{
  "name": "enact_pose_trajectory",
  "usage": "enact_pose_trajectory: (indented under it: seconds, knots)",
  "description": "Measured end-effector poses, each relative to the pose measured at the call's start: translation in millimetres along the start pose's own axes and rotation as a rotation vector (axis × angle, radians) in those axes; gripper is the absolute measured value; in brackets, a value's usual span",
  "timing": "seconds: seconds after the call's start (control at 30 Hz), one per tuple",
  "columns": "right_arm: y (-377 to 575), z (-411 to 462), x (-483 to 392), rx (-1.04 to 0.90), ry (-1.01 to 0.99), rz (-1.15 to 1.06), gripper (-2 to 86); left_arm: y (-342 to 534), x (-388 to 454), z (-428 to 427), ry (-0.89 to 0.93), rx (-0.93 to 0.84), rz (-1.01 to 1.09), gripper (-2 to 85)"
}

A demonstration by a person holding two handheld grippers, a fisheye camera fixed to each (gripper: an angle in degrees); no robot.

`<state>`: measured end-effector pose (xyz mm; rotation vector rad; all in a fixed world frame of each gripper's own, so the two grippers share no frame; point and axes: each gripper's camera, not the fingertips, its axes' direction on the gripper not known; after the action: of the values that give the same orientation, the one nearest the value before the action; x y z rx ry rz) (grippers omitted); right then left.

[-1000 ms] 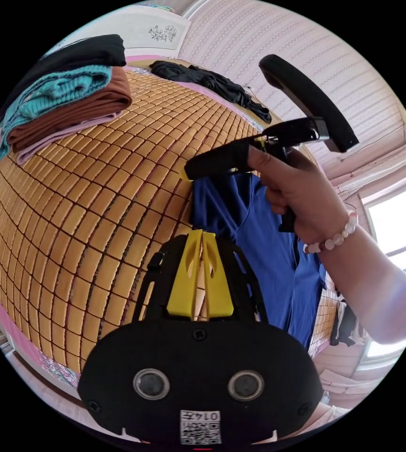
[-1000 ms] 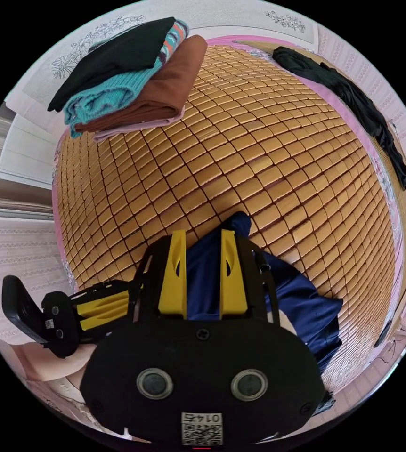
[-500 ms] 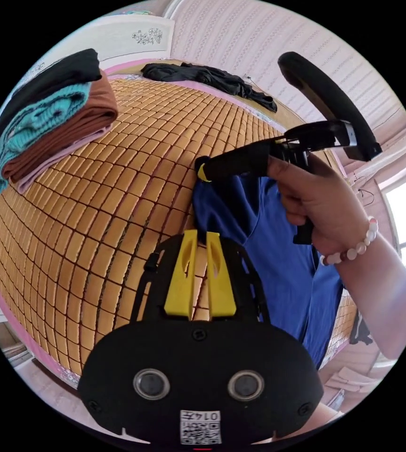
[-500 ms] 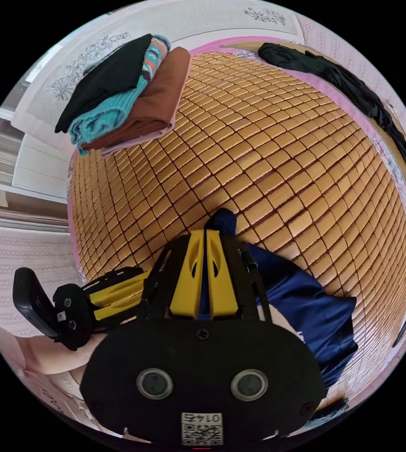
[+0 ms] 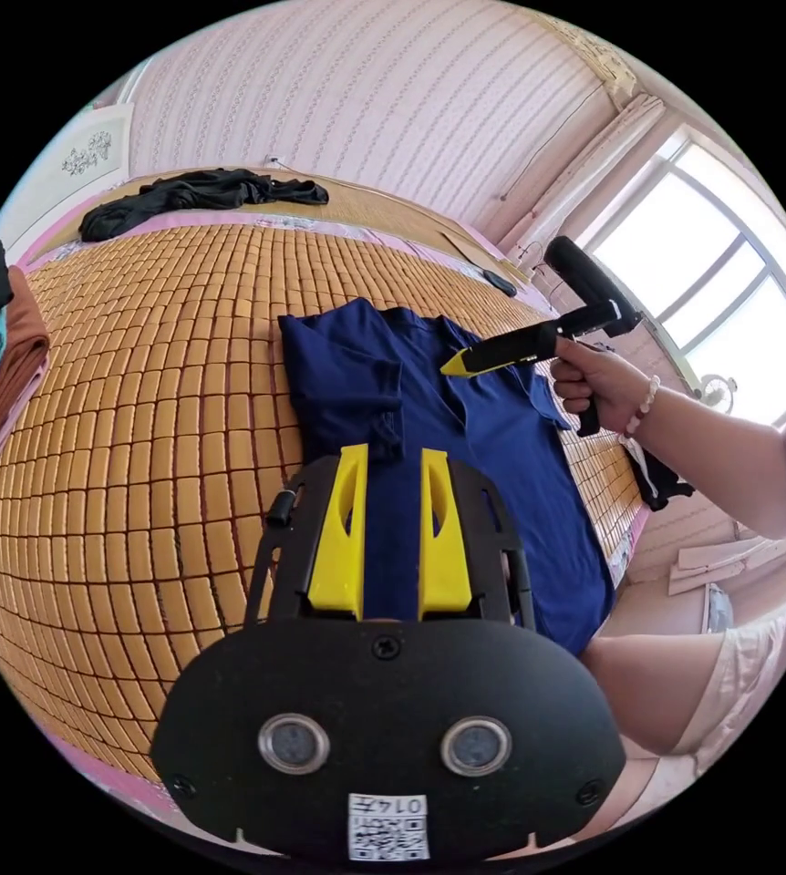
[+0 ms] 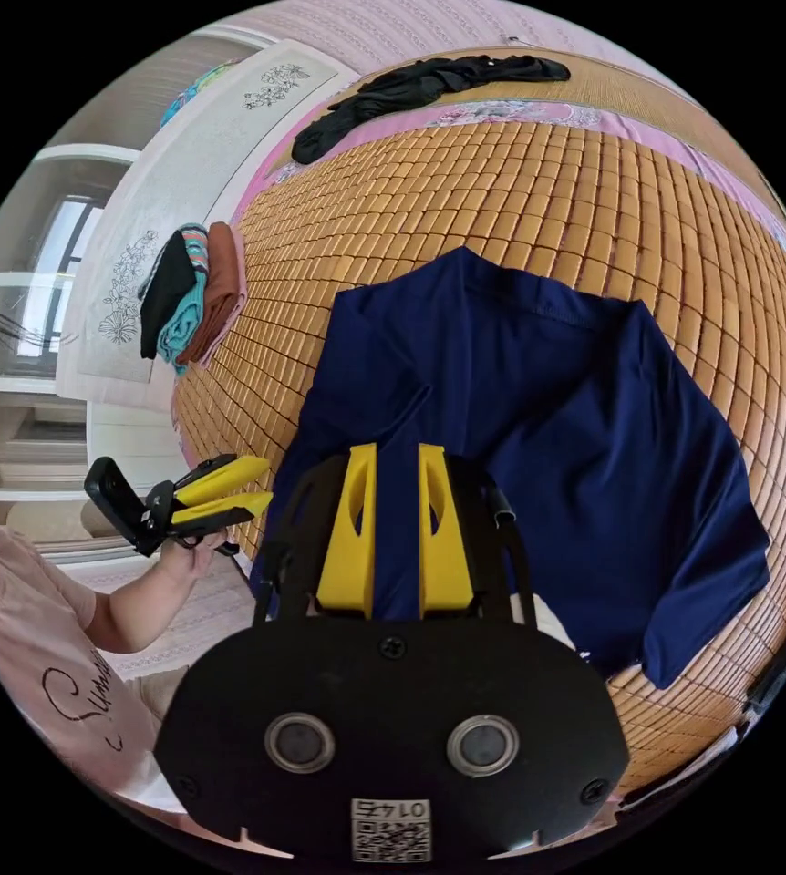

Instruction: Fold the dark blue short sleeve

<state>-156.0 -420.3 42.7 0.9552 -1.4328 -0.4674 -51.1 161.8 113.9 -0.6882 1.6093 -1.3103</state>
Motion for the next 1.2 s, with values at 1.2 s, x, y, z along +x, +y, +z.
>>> enact_pose_trajectory:
  seconds: [1.2]
  knots:
    - [-35.0, -55.9, -47.3, 0.029, 0.19, -0.213, 9.6, -48.1, 49.6, 102.0, -0.208, -0.208, 0.102, 5.6]
